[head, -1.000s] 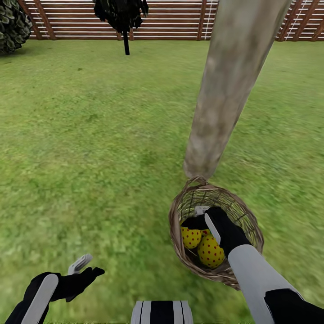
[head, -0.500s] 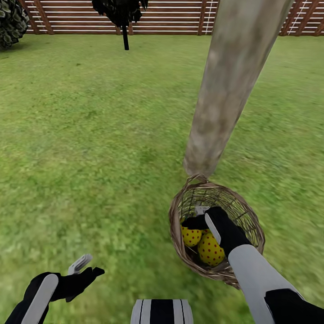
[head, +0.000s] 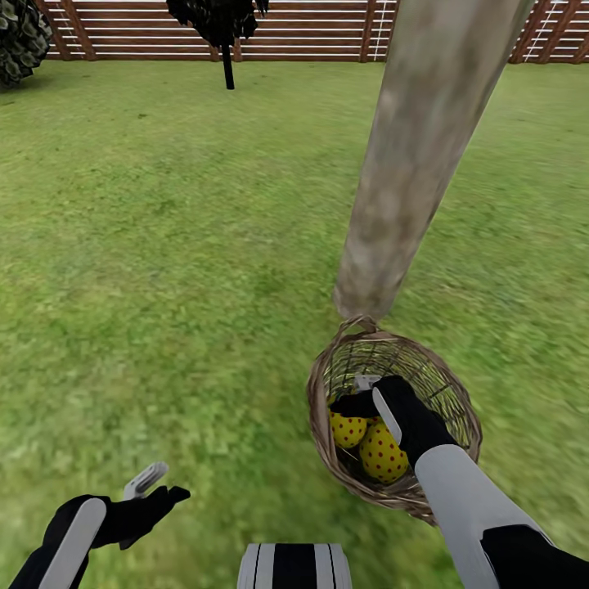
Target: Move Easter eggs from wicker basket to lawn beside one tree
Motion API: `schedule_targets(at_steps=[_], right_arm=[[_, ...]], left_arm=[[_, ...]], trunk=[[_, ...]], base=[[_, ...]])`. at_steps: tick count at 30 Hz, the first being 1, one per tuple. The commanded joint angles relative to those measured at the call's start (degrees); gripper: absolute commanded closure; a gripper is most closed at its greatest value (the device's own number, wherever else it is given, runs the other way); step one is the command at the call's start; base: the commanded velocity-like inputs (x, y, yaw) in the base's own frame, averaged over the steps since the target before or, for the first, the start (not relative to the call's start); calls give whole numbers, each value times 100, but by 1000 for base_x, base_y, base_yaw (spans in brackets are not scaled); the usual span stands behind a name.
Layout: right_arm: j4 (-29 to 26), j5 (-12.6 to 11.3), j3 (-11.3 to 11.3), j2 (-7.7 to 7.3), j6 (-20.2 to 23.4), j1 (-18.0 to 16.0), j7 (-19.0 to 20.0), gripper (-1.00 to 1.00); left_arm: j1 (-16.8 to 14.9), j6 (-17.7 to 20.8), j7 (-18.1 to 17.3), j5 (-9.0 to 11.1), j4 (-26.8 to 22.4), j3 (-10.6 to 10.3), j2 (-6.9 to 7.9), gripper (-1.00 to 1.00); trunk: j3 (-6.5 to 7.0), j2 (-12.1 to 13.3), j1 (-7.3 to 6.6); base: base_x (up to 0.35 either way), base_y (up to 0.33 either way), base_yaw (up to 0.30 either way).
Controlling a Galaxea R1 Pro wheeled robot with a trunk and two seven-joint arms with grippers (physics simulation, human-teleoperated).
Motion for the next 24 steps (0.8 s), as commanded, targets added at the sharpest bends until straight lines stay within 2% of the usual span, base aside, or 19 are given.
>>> schedule_targets(at_steps=[1, 9, 24], right_arm=[[-4, -59, 9, -2, 26, -1, -13, 100], [-4, -59, 11, 3, 26, -2, -13, 100], [-4, -55, 18, 7, 26, 0, -27, 100]], left_arm=[[-2, 19, 57, 53, 2, 3, -3, -100], [6, 11, 62, 26, 265, 2, 11, -100], [7, 10, 62, 40, 289, 8, 12, -100]], trunk=[[-4, -1, -1], [-4, -1, -1], [18, 0, -3]], base=[[0, 0, 0], [0, 0, 0], [0, 0, 0]])
